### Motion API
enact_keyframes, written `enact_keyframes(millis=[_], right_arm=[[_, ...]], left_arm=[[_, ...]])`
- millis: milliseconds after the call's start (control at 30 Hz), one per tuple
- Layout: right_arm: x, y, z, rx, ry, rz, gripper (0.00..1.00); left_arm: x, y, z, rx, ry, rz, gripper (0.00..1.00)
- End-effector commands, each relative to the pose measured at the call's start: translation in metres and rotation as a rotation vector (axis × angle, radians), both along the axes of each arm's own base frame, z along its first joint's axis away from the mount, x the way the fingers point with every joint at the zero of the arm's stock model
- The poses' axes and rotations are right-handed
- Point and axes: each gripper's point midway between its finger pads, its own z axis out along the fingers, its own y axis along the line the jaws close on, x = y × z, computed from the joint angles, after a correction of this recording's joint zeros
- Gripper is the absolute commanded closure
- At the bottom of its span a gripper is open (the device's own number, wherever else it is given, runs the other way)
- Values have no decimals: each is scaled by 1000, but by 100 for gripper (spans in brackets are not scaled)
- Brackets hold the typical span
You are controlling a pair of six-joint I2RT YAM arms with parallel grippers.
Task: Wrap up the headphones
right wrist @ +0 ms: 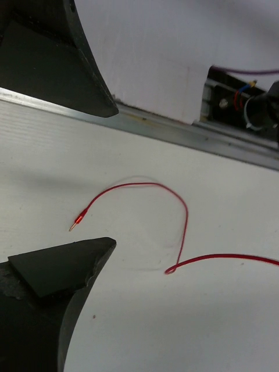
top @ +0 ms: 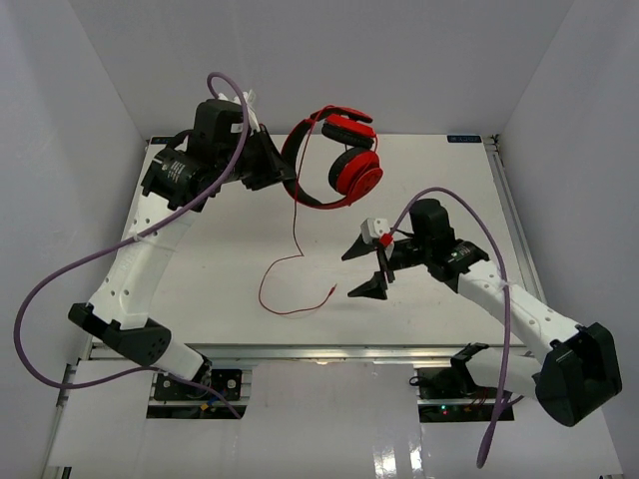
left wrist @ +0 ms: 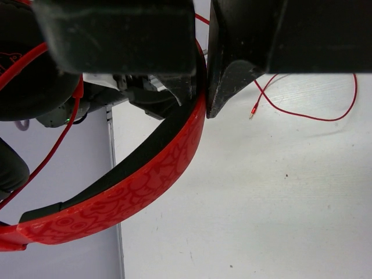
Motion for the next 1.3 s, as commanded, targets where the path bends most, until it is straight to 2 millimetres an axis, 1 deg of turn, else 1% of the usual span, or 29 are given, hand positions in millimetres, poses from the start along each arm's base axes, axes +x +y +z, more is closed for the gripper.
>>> enact_keyframes(millis=[0, 67, 133, 167, 233, 367, 433, 467, 600, 700, 767, 867, 900, 933, 1033, 1100, 1200, 1267], right_arm=[[50, 17, 6, 50, -1, -237, 10], [56, 26, 12, 107, 18, -245, 10], [53, 38, 18, 174, 23, -213, 10], [49, 45, 19, 193, 9, -195, 10], [54, 57, 21, 230, -28, -188, 10], [60, 71, 29, 323, -67, -176, 10], [62, 76, 29, 342, -66, -166, 10], [63, 82, 32, 360, -76, -157, 10], [68, 97, 33, 384, -33, -171, 10], [72, 107, 40, 451, -12, -195, 8], [76, 115, 40, 466, -3, -208, 6], [92, 121, 42, 492, -3, -272, 0], [96, 123, 41, 489, -1, -282, 1], [99, 125, 38, 485, 2, -287, 3], [102, 132, 29, 472, 6, -294, 16], [101, 137, 24, 457, 8, -295, 27], [100, 142, 14, 423, 20, -285, 48], [96, 143, 12, 417, 18, -257, 60]], left_arm=[[-1, -3, 41, -86, -76, 6, 100], [0, -6, 46, -105, -77, 5, 100], [2, -9, 48, -118, -72, 4, 100], [3, -10, 49, -122, -71, 1, 100], [4, -11, 51, -128, -69, 2, 100], [4, -13, 56, -148, -68, 6, 100], [4, -14, 56, -149, -63, 6, 100], [4, -14, 57, -152, -61, 4, 100], [4, -16, 60, -166, -61, 1, 100], [3, -19, 64, -189, -60, -6, 100], [2, -20, 67, -199, -56, -10, 100], [2, -21, 71, -209, -53, -13, 100], [1, -22, 73, -217, -55, -16, 100], [0, -22, 75, -225, -57, -18, 100], [-2, -24, 80, -247, -60, -21, 100], [-3, -24, 81, -252, -58, -22, 100], [-5, -23, 86, -268, -63, -20, 100], [-5, -22, 89, -273, -71, -16, 100]])
